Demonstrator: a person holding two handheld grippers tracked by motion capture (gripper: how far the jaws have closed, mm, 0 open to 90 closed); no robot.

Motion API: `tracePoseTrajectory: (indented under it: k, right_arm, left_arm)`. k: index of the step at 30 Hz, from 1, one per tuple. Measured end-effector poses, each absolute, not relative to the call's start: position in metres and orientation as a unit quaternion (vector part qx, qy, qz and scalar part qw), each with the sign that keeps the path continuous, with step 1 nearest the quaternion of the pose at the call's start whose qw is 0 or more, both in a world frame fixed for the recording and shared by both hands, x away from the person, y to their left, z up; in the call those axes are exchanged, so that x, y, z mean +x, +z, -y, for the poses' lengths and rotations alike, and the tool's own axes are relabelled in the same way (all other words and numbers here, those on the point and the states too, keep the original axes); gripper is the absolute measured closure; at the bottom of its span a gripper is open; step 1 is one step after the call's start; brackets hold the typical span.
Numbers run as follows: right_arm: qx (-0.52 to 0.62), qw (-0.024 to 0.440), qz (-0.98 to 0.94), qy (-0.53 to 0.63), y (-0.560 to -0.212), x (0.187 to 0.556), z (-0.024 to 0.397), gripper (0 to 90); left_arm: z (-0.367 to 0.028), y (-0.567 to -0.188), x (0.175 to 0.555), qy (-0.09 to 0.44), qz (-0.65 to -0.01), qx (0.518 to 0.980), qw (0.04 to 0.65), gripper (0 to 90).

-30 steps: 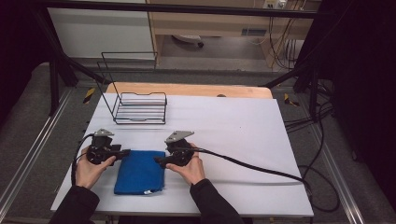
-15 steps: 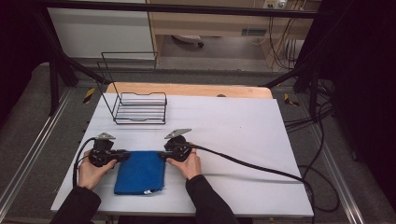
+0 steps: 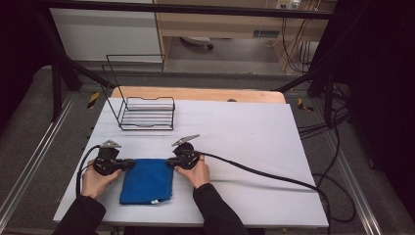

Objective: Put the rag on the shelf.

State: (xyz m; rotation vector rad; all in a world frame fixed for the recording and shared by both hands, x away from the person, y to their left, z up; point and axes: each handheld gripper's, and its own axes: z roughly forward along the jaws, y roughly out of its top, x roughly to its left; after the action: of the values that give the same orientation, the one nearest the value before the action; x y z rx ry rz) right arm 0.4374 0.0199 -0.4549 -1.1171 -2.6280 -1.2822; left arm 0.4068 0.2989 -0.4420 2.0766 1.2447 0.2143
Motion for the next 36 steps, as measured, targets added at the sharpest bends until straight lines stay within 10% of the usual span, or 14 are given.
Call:
tracePoseTrajectory:
  k: [36]
  right_arm:
    - [-0.292,-0.063,0.795,-0.528,-0.373,0.407,0.006,85.2]
  left_arm:
    - [-0.305,-0.367,0.359,0.168,-0.417,0.75,0.485,86.0]
